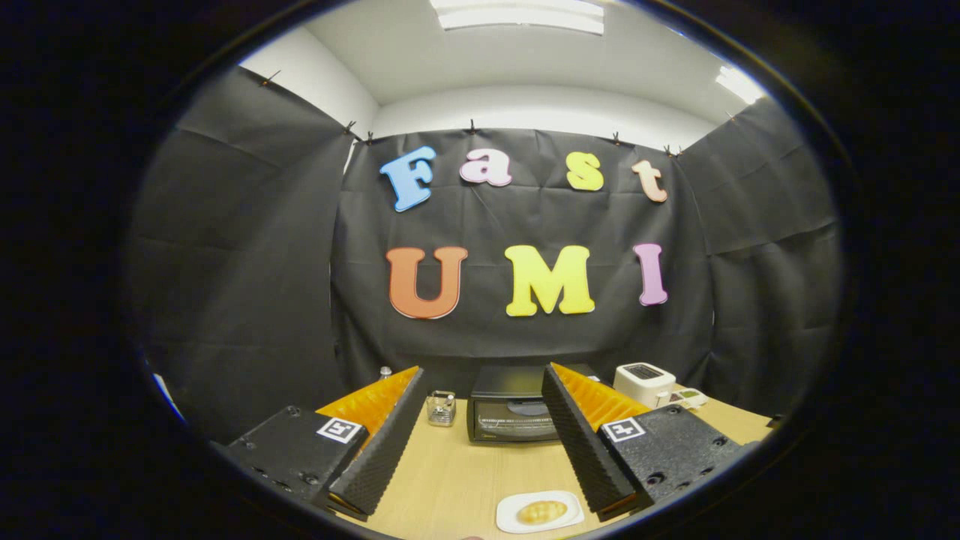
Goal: Open the toaster oven, put the food inside, and close the toaster oven door.
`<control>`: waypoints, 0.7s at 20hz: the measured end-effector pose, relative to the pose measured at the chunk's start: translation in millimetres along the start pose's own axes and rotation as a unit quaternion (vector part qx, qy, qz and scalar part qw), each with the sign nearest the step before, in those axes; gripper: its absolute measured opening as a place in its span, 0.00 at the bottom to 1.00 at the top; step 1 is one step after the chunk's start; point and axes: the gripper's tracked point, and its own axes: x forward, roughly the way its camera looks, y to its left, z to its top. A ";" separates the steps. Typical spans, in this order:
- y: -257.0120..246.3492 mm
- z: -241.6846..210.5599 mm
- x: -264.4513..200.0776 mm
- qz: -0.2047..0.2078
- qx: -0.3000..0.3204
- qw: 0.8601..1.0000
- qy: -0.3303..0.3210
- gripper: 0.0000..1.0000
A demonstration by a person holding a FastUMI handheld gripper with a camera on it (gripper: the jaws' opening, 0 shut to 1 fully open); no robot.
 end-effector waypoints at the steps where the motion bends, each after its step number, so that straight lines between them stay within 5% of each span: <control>1: -1.8 -3.5 0.9 0.001 0.001 1.000 0.005 1.00; 14: -46.8 -47.0 68.5 -0.017 0.018 0.999 0.040 1.00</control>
